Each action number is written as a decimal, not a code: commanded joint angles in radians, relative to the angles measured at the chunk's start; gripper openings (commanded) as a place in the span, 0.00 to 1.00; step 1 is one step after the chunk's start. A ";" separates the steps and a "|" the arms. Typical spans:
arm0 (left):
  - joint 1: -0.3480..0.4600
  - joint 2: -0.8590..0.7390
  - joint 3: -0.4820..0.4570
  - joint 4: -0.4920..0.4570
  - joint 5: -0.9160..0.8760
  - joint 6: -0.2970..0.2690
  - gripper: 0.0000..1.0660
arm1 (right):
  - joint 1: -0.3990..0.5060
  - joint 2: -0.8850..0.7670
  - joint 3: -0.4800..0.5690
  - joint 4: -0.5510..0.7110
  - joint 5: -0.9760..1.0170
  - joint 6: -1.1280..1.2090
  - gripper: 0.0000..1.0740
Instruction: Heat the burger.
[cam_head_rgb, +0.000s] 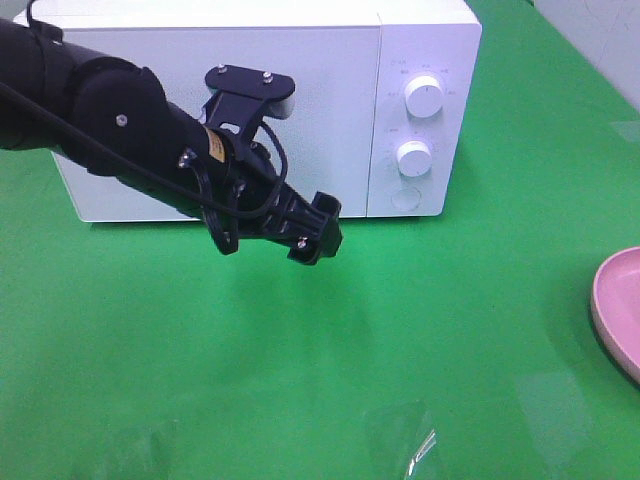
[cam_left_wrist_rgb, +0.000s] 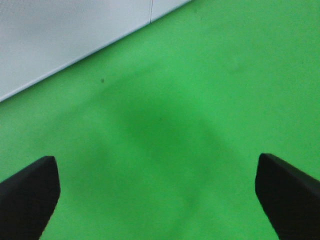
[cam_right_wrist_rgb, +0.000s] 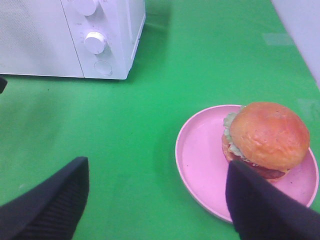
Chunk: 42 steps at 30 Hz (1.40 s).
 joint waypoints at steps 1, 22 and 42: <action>-0.005 -0.035 0.002 -0.006 0.119 -0.007 0.94 | -0.004 -0.027 0.004 0.006 -0.010 -0.009 0.68; 0.273 -0.233 -0.005 -0.034 0.700 -0.017 0.94 | -0.004 -0.027 0.004 0.006 -0.010 -0.009 0.68; 0.786 -0.638 0.158 -0.095 0.844 0.086 0.94 | -0.004 -0.027 0.004 0.006 -0.010 -0.009 0.68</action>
